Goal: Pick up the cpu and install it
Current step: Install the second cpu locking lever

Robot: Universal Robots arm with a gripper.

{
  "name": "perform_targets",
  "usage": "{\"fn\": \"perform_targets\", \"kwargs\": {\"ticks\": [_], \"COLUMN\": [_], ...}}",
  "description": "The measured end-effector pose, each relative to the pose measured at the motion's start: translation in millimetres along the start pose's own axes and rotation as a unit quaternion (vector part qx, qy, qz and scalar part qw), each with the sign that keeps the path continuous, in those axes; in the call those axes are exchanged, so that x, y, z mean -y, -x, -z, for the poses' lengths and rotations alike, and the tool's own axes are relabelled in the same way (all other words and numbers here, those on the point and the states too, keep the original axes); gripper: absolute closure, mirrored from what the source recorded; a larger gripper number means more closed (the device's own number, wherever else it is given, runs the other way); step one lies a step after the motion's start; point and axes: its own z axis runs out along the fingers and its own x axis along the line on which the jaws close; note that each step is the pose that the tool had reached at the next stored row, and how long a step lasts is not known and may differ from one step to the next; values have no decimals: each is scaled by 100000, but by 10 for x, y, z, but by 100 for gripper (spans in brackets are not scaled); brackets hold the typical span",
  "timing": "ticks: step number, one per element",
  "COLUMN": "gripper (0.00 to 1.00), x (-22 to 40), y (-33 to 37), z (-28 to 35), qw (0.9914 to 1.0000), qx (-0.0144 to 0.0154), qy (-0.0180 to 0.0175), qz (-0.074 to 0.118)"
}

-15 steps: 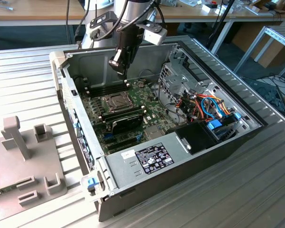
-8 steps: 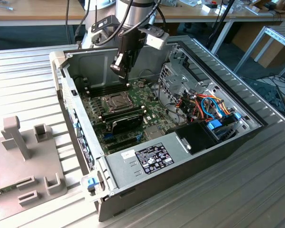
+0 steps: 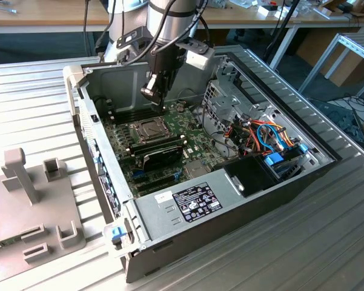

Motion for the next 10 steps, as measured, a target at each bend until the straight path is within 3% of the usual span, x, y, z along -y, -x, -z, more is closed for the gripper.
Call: {"fn": "perform_targets", "kwargs": {"ticks": [2, 10], "gripper": [89, 89], "x": [-8, 13], "y": [26, 51], "z": [-50, -264], "qw": [100000, 100000], "qx": [143, 175], "qy": [174, 222], "qz": [9, 12]}}
